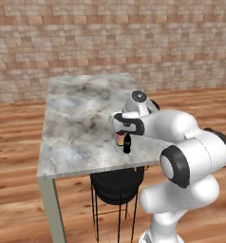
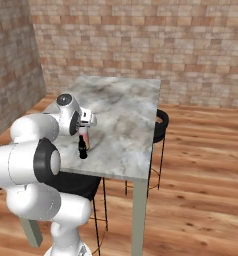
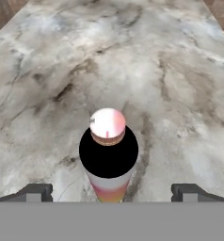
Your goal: Place the large bottle from the dining counter next to the other large bottle outside the sink, and place the small bottle from the dining counter next to the other small bottle inside the sink.
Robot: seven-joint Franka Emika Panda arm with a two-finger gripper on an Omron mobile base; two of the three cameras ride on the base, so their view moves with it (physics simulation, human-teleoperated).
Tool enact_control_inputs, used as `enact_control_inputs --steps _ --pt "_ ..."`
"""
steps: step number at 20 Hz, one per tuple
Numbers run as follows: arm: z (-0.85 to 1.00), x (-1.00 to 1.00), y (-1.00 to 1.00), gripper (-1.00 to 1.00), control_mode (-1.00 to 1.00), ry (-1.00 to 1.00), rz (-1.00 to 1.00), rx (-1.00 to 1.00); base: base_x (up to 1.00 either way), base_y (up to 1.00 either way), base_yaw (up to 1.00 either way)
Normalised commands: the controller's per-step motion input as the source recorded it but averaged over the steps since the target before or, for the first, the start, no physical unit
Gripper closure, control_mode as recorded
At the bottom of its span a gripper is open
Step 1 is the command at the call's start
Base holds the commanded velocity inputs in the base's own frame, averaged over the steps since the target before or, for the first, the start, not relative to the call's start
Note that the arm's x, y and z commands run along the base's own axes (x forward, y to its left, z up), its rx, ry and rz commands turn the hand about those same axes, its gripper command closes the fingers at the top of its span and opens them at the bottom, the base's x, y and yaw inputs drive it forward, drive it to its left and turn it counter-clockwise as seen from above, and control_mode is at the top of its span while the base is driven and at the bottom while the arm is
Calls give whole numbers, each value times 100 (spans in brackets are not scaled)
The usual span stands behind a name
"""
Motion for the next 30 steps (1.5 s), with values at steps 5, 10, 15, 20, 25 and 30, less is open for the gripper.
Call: enact_control_inputs --steps 5,10,15,20,25,30 --pt "-5 14 0 -100 -100 0 0 0 0 0 0" --pt "-5 7 4 -100 -100 0 0 0 0 0 0" --pt "-5 2 7 -100 -100 0 0 0 0 0 0" --pt "-3 0 7 -100 -100 0 0 0 0 0 0" --pt "-1 0 5 -100 -100 0 0 0 0 0 0" --pt "-1 4 1 -100 -100 0 0 0 0 0 0"
